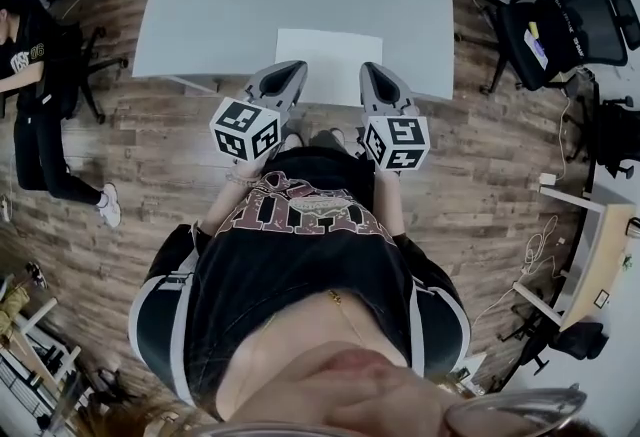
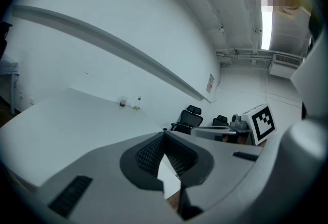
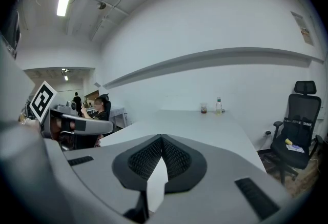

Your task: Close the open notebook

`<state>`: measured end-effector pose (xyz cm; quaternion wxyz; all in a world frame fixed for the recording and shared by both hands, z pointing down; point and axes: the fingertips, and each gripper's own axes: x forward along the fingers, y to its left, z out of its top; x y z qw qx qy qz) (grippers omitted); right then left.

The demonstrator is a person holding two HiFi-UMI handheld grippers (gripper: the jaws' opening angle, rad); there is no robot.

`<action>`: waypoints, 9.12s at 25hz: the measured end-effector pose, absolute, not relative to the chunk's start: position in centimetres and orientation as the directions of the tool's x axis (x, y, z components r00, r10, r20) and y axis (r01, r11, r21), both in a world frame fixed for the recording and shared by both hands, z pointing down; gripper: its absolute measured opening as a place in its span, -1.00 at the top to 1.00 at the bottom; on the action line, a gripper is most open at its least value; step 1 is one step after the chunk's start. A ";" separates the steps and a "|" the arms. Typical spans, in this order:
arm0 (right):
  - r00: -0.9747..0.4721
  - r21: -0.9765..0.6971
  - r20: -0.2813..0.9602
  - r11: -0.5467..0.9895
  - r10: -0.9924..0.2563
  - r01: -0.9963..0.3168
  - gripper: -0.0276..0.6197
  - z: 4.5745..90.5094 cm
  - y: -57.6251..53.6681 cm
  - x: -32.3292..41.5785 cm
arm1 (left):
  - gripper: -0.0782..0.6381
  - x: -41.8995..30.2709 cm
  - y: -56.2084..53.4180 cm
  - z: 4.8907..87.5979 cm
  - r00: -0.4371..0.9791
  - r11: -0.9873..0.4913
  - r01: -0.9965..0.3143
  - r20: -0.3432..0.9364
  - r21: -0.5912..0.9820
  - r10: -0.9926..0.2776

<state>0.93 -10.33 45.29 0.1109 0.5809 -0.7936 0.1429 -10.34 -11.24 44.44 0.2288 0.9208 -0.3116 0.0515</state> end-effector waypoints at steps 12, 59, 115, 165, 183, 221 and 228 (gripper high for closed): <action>-0.354 -0.085 0.349 0.347 -0.868 -0.934 0.86 44.8 -15.1 2.9 | 0.65 -9.4 -14.3 44.8 0.753 -0.666 -0.658 0.281 0.351 -0.595; -0.463 -0.101 0.486 0.479 -0.741 -0.872 0.86 51.7 -17.4 7.1 | 0.65 -5.8 -16.4 53.0 0.651 -0.539 -0.757 0.488 0.369 -0.581; -0.360 -0.076 0.819 0.539 -0.446 -0.839 0.86 70.2 -17.3 10.7 | 0.65 -9.3 -14.7 64.7 0.553 -0.459 -0.821 0.678 0.341 -0.484; -0.315 -0.073 0.870 0.531 -0.380 -0.844 0.85 72.4 -16.9 10.1 | 0.24 -16.9 -14.7 71.6 0.692 -0.311 -0.721 0.623 0.619 -0.366; -0.313 -0.062 0.863 0.532 -0.397 -0.845 0.86 72.0 -16.6 9.9 | 0.14 -16.0 -14.3 73.1 0.854 -0.180 -0.499 0.446 0.848 -0.268; -0.319 -0.077 0.861 0.518 -0.397 -0.852 0.85 72.5 -16.6 10.3 | 0.64 -13.5 -13.9 66.9 0.923 -0.209 -0.331 0.269 0.920 -0.277; -0.318 -0.076 0.862 0.519 -0.395 -0.851 0.85 72.3 -16.8 10.2 | 0.64 -12.8 -14.0 65.5 0.934 -0.239 -0.308 0.246 0.921 -0.258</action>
